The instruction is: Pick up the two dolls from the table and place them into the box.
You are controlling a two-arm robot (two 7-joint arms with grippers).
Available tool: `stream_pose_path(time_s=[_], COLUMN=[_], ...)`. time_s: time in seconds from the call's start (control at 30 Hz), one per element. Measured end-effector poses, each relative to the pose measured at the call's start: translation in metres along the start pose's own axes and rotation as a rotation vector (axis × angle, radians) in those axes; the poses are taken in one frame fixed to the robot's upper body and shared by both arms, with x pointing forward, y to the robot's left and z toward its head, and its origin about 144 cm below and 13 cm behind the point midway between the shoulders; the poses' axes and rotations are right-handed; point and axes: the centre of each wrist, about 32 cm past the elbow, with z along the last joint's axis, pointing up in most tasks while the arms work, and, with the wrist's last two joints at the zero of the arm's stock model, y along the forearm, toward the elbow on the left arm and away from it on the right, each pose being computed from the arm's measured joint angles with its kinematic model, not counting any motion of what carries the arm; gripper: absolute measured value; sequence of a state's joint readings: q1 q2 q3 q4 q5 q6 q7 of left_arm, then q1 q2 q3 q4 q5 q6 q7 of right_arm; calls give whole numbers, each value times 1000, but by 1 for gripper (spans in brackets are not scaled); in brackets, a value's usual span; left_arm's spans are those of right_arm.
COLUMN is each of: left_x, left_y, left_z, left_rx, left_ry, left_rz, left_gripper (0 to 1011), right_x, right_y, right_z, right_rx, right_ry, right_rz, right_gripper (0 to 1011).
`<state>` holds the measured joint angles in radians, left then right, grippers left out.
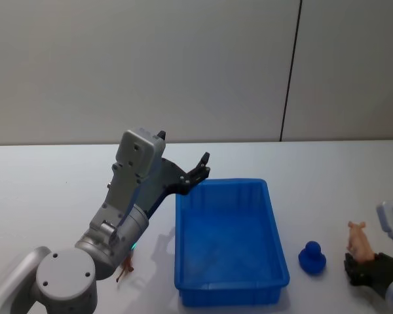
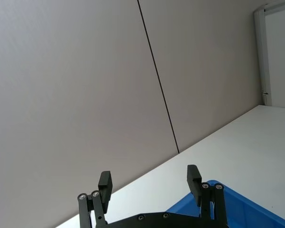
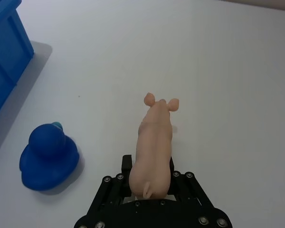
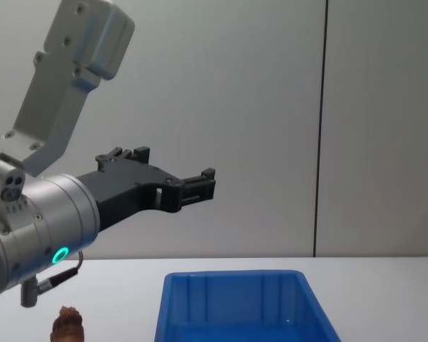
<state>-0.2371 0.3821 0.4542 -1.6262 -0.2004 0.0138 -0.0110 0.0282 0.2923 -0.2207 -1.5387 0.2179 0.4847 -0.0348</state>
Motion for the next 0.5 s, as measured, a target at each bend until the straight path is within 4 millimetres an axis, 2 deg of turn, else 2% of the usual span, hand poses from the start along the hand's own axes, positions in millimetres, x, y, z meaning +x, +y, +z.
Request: stream_pose_path(time_s=[0.5], left_x=[0], left_y=[0], left_z=[0], left_rx=[0], left_ry=[0], left_rz=[0], left_gripper=[1001], right_x=[-2], right_y=[-4], right_z=[19], right_rx=[178], right_ry=[-53], right_rz=[-26], right_gripper=[362])
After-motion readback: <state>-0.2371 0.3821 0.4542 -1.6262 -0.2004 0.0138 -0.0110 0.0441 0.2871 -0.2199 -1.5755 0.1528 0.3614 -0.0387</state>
